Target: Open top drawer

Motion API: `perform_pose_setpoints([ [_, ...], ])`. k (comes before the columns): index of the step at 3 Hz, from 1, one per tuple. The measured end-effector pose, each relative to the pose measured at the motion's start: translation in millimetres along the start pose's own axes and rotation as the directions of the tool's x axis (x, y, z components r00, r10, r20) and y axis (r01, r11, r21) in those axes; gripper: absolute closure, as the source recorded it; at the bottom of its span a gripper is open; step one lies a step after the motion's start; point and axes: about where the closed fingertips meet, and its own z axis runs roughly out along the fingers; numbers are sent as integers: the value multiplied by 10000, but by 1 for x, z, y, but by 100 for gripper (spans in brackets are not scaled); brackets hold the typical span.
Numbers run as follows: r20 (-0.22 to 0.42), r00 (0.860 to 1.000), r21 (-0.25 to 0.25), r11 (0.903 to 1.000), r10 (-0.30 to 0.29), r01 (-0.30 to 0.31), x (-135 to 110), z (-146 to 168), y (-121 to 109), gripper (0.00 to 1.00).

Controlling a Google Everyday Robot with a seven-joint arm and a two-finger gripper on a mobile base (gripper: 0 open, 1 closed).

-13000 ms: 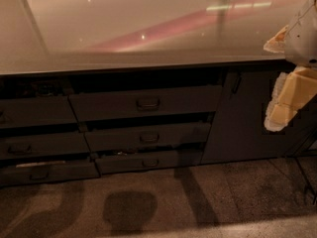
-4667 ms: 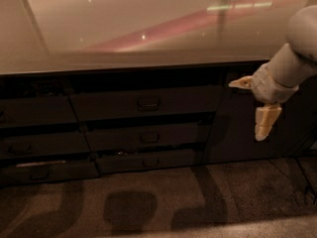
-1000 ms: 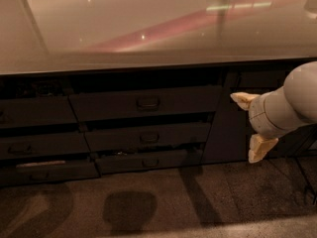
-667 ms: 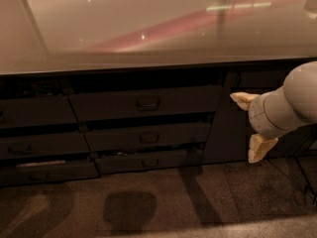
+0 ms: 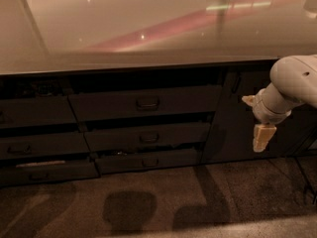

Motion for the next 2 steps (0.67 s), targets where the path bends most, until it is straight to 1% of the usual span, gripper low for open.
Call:
perform_pose_setpoints([
  [1,-4,10000,-3,10000,-8,8,0,0,0,0],
  [2,-502,9977,70,9989,-464,468,-25,-2,0,0],
])
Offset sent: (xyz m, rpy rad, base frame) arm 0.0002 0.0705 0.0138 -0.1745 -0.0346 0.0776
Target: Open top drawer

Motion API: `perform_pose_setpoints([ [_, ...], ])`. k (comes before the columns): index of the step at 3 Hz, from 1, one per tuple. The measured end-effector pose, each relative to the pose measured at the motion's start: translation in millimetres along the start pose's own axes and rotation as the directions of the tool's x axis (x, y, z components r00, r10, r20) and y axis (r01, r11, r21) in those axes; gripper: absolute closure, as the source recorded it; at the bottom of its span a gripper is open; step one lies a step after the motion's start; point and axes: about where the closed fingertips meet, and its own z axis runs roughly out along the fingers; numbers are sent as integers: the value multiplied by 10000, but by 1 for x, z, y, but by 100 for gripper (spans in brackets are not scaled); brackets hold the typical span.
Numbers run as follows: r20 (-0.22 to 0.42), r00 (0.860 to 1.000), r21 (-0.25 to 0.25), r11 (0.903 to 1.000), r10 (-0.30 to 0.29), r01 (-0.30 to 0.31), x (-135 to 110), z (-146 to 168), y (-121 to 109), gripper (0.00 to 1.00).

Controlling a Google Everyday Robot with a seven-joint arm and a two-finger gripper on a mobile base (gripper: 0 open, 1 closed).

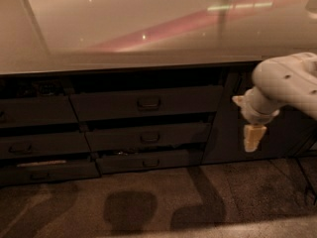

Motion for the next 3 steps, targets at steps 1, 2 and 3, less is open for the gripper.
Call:
perform_pose_setpoints([
  [1,-415,9984,70,9992,-396,399,-22,-3,-1,0],
  [2,-898,9878,344,9908,-1273,1309,-71,-15,2,0],
  [3,-963,9870,235,9910,-1291,1319,-70,-12,9,0],
])
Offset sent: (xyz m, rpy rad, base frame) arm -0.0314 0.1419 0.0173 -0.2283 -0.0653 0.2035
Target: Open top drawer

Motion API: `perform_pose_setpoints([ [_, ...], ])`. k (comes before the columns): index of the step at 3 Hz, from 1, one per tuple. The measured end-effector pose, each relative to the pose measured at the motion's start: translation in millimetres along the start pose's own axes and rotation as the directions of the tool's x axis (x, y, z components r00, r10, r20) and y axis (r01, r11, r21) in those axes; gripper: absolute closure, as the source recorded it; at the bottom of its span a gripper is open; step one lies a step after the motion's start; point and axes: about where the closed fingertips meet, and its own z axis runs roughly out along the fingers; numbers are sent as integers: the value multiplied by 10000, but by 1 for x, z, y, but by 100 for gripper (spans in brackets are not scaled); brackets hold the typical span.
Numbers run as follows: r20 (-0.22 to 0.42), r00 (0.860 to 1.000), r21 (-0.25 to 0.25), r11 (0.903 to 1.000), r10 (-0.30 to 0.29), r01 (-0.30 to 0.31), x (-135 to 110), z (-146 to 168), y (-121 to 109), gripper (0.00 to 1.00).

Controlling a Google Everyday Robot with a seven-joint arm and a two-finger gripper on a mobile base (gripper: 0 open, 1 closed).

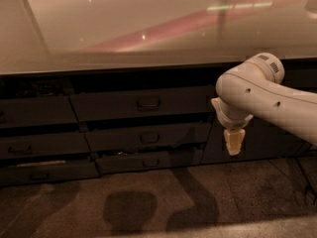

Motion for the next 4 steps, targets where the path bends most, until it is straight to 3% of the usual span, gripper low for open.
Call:
perform_pose_setpoints([
  [1,1033,9931,24,9984,562,-567,19,7,-5,0],
  [2,2869,9530,49,9947,971,-1029,31,4,-7,0],
  [3,4100,9118,162,9993,230,-325,26,-3,-4,0],
  [4,4159,9076,463,9981,-569,414,25,-4,-3,0],
])
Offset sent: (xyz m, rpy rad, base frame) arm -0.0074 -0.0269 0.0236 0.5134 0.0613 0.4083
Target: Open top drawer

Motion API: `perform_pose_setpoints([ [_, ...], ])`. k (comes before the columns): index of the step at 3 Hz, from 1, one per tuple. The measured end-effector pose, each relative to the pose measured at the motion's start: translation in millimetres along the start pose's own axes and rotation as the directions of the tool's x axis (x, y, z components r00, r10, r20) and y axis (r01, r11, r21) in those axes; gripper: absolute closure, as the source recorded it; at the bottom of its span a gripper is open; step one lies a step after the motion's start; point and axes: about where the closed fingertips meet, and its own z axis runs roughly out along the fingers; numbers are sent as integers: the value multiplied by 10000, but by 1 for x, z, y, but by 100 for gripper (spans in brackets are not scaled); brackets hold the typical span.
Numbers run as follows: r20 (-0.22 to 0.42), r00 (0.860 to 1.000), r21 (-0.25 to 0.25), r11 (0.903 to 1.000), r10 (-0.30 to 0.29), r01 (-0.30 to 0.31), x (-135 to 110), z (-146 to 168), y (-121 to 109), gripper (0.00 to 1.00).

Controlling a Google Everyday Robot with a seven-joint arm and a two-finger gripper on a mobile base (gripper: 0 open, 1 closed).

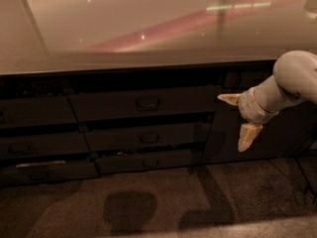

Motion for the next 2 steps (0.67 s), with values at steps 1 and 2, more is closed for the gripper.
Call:
perform_pose_setpoints([
  [1,-249,9972,-84,9974,708,-710,21,10,-10,0],
  [2,-267,9904,-1,9907,1358,-1359,54,20,-29,0],
])
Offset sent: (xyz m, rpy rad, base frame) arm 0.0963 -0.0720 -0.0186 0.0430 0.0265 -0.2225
